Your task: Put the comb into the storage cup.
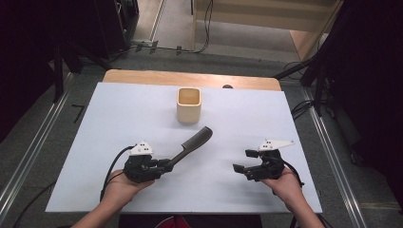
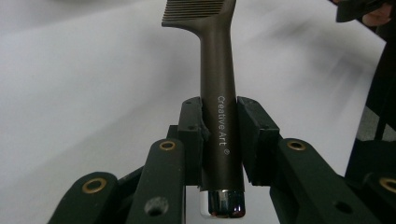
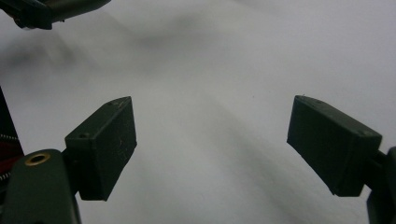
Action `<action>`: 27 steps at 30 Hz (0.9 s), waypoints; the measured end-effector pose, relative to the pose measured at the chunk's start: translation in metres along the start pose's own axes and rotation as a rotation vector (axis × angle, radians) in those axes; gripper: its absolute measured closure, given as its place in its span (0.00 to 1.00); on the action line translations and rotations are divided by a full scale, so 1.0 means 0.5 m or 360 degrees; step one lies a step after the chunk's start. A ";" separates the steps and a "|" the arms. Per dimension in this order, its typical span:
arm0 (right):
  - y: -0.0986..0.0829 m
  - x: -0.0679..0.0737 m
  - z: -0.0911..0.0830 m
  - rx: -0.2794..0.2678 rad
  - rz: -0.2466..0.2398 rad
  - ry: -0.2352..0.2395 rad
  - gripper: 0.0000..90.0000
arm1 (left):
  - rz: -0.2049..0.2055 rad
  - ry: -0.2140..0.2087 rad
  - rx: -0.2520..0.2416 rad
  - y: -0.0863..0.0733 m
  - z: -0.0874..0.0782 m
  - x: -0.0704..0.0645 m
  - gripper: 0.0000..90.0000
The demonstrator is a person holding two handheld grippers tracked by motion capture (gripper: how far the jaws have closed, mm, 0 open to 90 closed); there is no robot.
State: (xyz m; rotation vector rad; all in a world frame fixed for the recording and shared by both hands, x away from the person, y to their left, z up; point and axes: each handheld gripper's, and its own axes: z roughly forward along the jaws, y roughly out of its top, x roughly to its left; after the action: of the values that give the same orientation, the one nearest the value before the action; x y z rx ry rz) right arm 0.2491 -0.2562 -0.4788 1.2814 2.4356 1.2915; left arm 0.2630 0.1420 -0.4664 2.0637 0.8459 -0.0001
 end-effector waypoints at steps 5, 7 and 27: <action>0.006 0.013 -0.003 -0.0037 -0.0032 -0.0049 0.16 | 0.0004 -0.0035 -0.0008 0.010 0.007 -0.005 0.82; 0.009 0.017 -0.005 -0.0040 -0.0052 -0.0092 0.16 | 0.0001 -0.0051 -0.0017 0.015 0.010 -0.005 0.82; 0.025 0.067 -0.005 -0.0052 -0.0123 -0.0257 0.16 | -0.0079 -0.0156 -0.0119 0.069 0.056 -0.016 0.82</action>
State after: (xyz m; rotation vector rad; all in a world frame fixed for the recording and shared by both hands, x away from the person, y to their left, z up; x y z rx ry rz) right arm 0.2343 -0.2300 -0.4590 1.2196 2.3194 1.1560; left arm 0.2848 0.1038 -0.4558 1.9561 0.8247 -0.0946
